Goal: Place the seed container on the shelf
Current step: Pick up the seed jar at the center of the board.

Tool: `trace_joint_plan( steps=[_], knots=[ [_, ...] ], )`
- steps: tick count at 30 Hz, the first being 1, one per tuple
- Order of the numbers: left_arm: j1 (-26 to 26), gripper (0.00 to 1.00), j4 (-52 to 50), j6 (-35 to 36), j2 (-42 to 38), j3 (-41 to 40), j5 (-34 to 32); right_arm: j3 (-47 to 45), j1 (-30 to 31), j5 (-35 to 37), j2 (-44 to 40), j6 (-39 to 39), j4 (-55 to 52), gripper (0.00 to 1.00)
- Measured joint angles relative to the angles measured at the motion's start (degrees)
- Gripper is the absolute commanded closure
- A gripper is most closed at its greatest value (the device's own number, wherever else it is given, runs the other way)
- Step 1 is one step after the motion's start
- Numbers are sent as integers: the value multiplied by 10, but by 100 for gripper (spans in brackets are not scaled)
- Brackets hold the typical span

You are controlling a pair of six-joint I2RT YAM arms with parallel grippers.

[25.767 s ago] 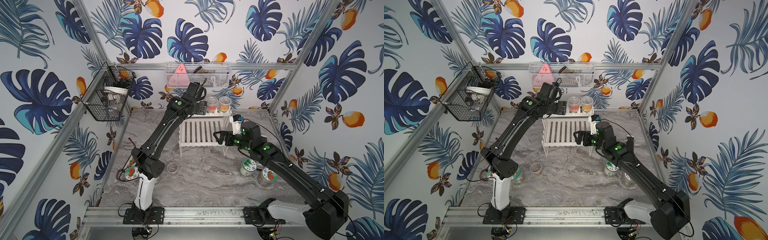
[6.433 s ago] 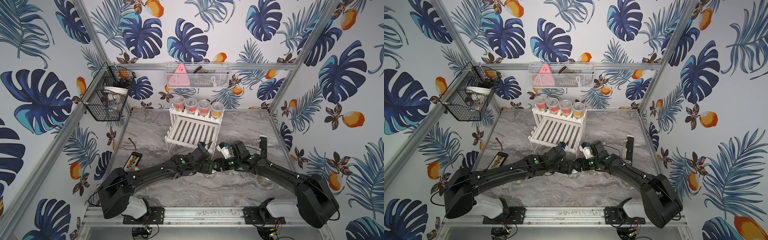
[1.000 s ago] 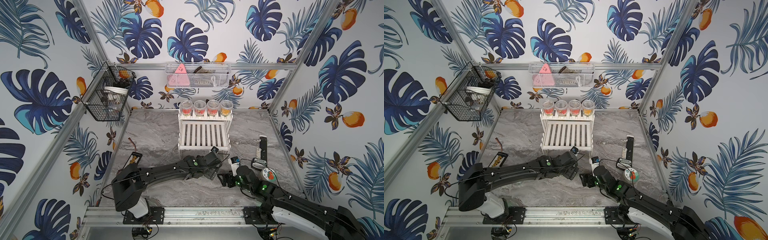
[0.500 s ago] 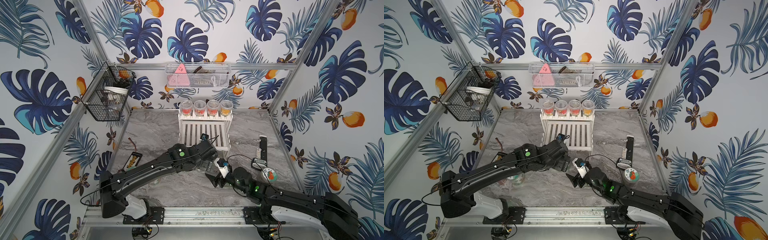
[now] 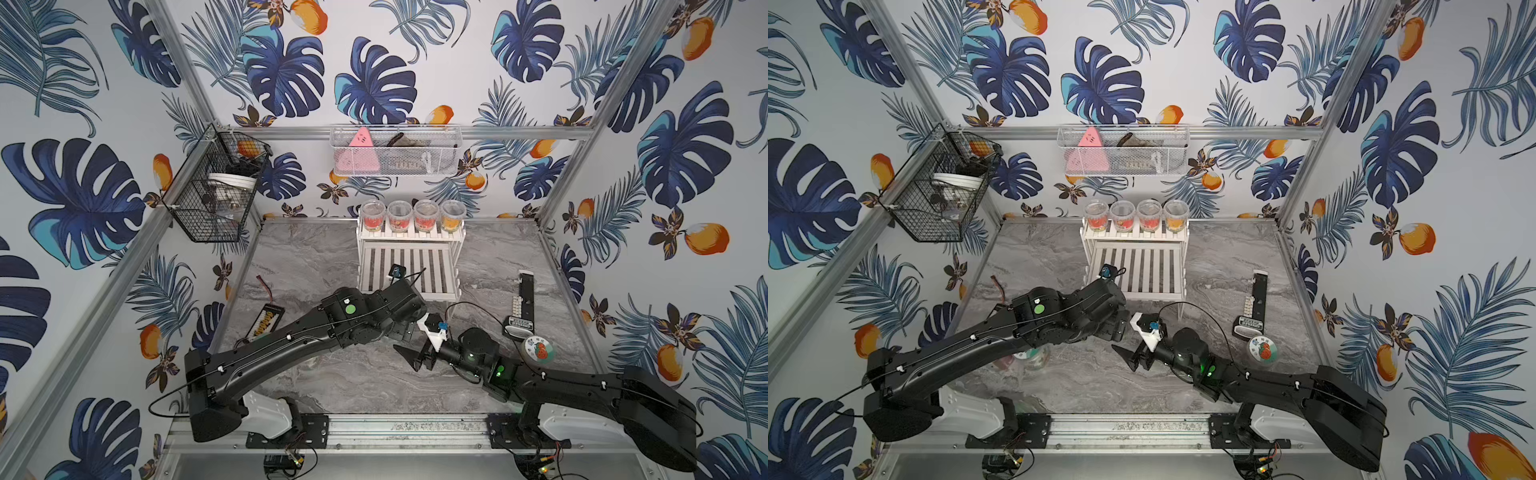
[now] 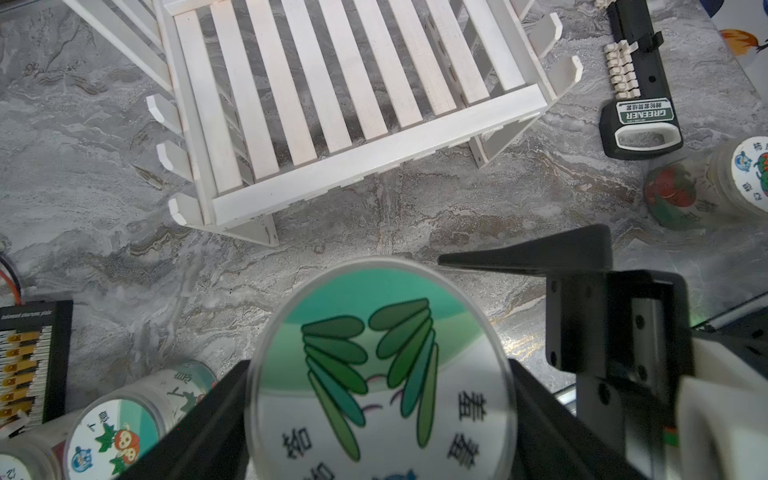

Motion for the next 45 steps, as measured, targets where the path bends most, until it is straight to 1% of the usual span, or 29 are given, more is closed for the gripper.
trace_joint_plan(
  steps=[5,10,14,21,27,29,31,35,38,40,44,45],
  knots=[
    [0,32,15,-2,-7,-22,2,15,0,-13,33,36,29,7],
    [2,33,25,-3,-17,-28,5,6,0,-12,64,59,94,9],
    [3,34,26,-2,-17,-28,7,9,0,-11,77,60,111,7],
    [3,35,26,-2,-17,-28,5,27,-1,-12,93,60,113,5],
    [4,35,21,6,-16,-26,2,30,-1,-5,115,62,139,5],
    [4,35,21,7,-16,-26,0,30,0,-1,123,62,151,8],
    [4,35,21,10,-16,-26,-3,31,0,0,130,64,162,7],
    [5,35,21,13,-16,-26,-11,36,0,0,141,64,173,3],
    [5,35,21,13,-17,-26,-9,41,-1,0,144,65,172,2],
    [5,35,22,13,-20,-26,-9,45,-1,0,145,65,171,3],
    [5,34,22,17,-21,-26,-9,45,-1,-2,147,69,171,13],
    [5,32,22,19,-21,-26,-10,46,0,-2,147,72,171,15]
  ],
)
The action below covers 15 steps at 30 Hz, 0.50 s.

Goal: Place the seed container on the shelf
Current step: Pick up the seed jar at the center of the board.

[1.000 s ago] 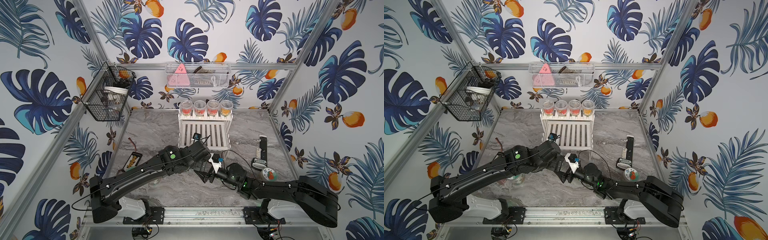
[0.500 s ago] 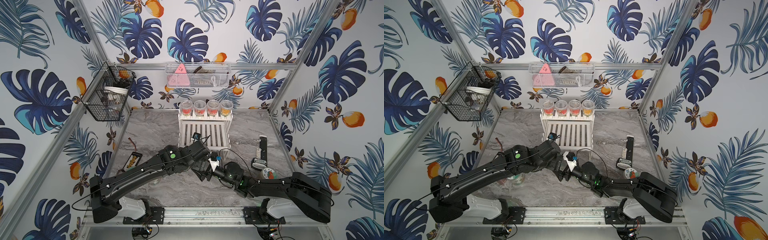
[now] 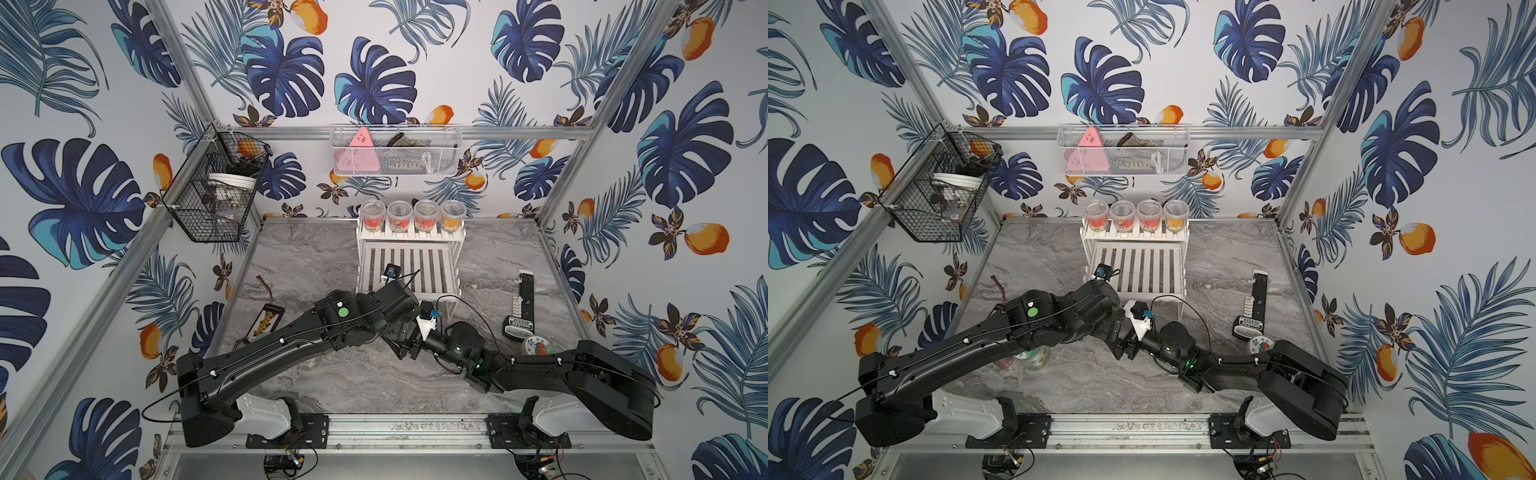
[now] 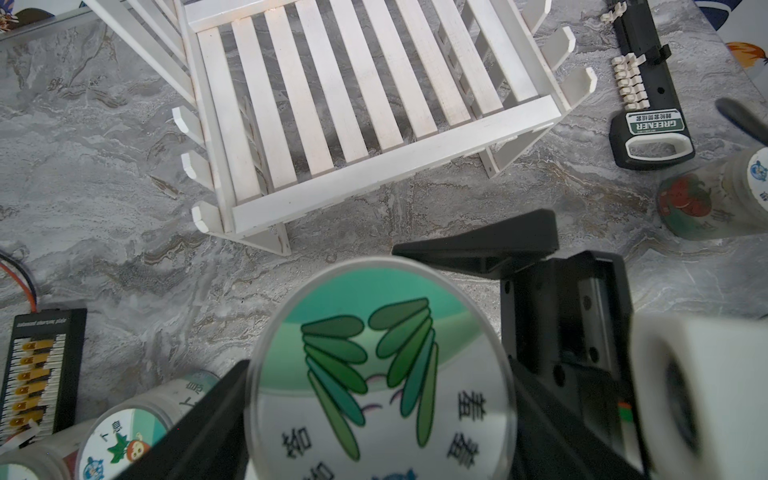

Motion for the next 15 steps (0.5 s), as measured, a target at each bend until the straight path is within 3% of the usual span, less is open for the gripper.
trace_joint_plan(
  steps=[4,10,13,15],
  knots=[
    [0,23,0,6,0,2,-1,0,0,-1,-2,5,-2,23],
    [1,14,1,17,1,7,-2,0,0,5,-1,5,3,26],
    [3,18,0,21,1,8,-2,1,0,6,5,6,13,27],
    [7,24,3,26,1,8,2,1,0,7,9,6,20,21]
  ],
)
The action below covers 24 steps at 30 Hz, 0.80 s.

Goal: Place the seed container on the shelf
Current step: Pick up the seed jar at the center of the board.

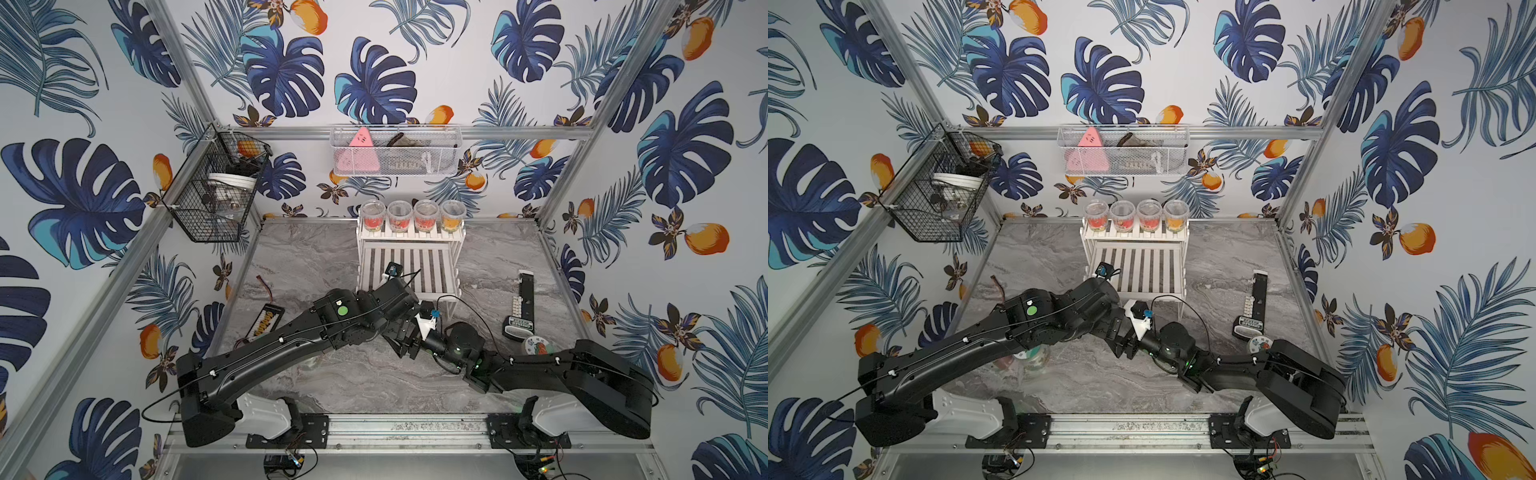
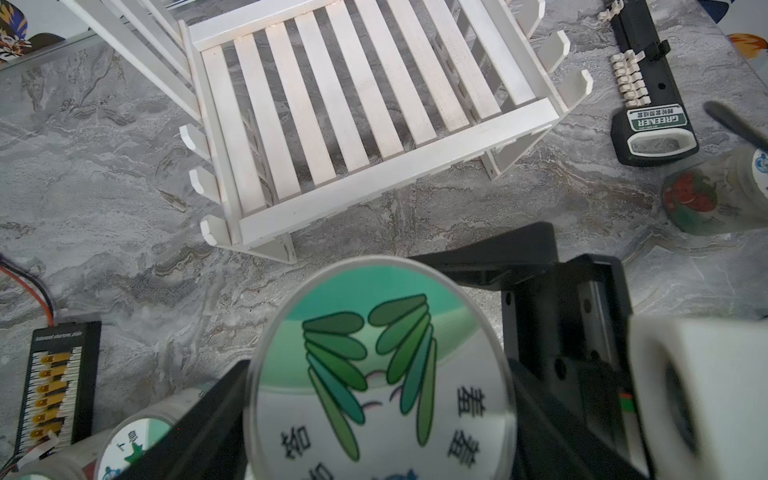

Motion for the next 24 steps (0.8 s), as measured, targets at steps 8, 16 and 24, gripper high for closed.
trace_joint_plan(
  steps=[8,16,24],
  knots=[
    [6,32,9,8,1,-2,11,5,0,16,0,-10,-5,0],
    [7,35,21,21,-3,-1,10,16,-16,8,-5,-24,-23,2],
    [8,23,21,31,-2,5,9,16,-23,-19,-1,-17,-11,27]
  ],
)
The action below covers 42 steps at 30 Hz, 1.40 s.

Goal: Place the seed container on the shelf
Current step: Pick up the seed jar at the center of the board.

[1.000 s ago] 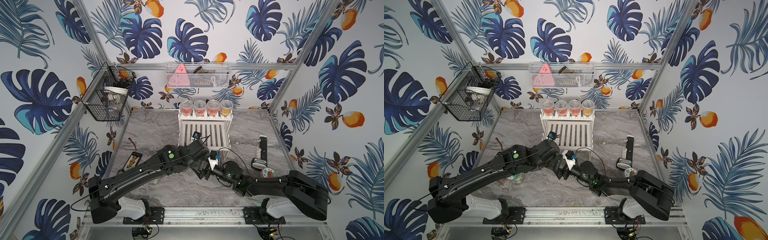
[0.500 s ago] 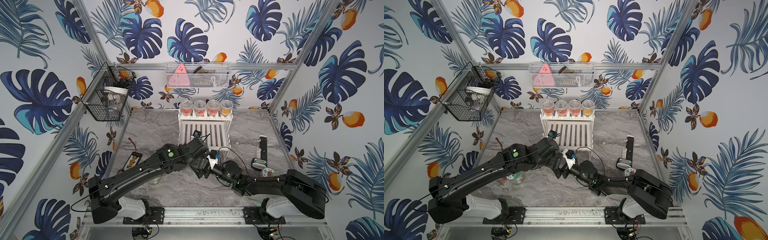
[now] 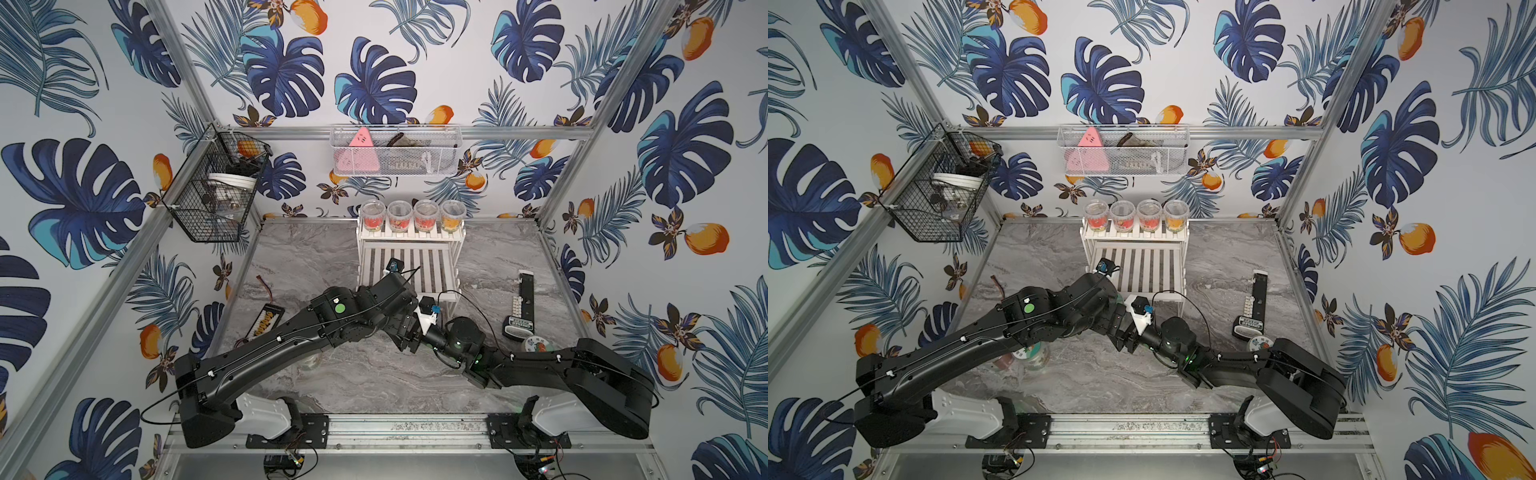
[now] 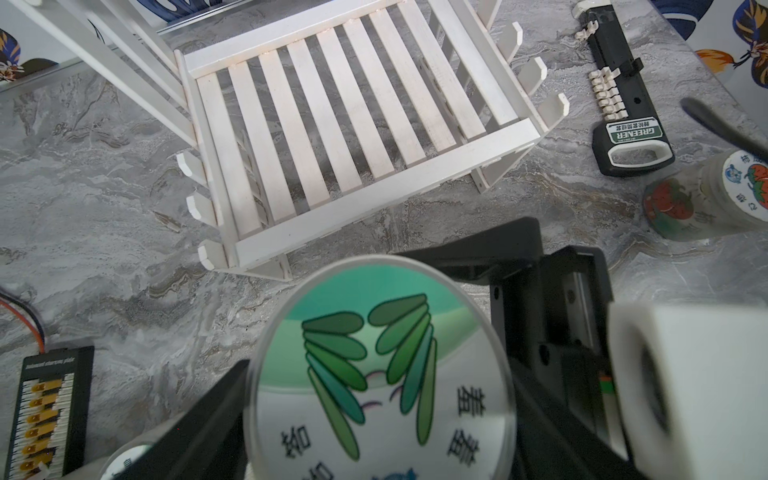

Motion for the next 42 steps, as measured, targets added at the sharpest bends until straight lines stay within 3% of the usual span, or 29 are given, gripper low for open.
trace_joint_plan(
  steps=[3,5,8,23,36,42],
  knots=[
    [1,11,0,2,2,3,-1,0,0,-8,2,9,5,28],
    [2,14,-2,2,6,7,-2,0,-2,-11,5,17,11,28],
    [5,2,-3,3,9,10,-1,0,-3,-12,11,27,19,28],
    [39,1,53,-16,-28,-24,82,12,-3,57,46,24,-12,27],
    [135,1,75,-26,-92,-56,79,62,-21,92,85,1,-19,26],
    [237,2,81,-24,-109,-90,106,106,-39,117,112,-9,-44,26]
  ],
)
